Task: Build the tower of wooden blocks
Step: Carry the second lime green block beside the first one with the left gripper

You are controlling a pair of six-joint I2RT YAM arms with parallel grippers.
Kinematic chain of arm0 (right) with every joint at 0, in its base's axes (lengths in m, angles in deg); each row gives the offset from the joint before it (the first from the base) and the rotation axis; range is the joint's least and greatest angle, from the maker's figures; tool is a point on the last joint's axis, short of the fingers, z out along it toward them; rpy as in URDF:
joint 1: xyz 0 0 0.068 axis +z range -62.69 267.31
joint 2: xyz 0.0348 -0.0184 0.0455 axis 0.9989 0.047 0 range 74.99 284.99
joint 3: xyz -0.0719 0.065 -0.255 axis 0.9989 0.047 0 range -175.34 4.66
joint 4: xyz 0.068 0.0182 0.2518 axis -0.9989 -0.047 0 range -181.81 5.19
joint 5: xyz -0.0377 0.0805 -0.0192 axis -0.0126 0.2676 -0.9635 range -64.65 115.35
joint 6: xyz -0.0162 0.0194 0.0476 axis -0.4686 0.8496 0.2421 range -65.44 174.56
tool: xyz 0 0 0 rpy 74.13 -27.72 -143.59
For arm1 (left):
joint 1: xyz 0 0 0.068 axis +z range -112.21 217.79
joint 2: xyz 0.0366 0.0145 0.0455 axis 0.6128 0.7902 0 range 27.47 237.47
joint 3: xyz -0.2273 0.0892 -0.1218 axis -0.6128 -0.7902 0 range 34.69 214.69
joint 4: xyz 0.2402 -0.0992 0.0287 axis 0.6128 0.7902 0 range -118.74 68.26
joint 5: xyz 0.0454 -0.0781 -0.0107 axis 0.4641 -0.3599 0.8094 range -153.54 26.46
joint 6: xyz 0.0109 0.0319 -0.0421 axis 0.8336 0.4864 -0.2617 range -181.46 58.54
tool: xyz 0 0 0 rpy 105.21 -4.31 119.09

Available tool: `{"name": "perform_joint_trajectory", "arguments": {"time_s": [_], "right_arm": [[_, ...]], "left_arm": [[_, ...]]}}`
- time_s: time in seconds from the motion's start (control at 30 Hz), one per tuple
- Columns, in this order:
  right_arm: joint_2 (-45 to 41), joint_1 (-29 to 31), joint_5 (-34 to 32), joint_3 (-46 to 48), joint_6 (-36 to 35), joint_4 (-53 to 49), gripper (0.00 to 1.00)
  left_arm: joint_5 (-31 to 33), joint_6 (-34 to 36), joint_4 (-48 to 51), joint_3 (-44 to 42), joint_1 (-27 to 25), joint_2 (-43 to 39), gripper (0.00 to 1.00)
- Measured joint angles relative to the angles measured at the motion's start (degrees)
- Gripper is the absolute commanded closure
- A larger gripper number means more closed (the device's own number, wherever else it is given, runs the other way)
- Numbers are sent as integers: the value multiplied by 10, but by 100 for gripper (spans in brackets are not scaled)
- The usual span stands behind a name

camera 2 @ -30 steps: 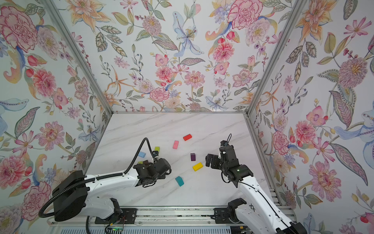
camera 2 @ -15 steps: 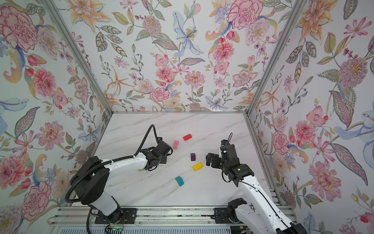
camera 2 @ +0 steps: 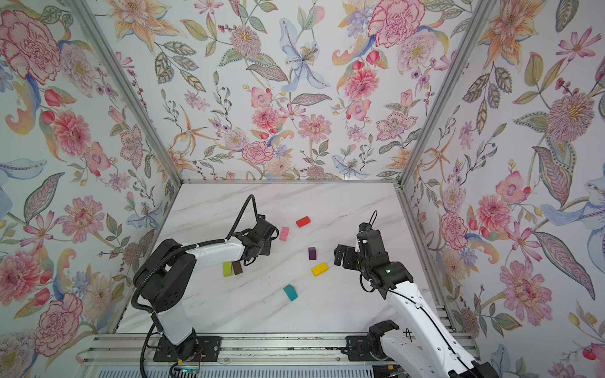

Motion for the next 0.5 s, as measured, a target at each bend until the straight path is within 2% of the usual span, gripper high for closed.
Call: {"name": "perform_joint_trajectory", "arguments": {"time_s": [0.27,0.5], "right_arm": [[-1,0,-5,-1,0,-10,1],[3,0,-9,-5,0,-10,1]], "left_arm": [[-17,10,-16,10,1,20,77],[-18,10,-21,13,6,20,70]]}}
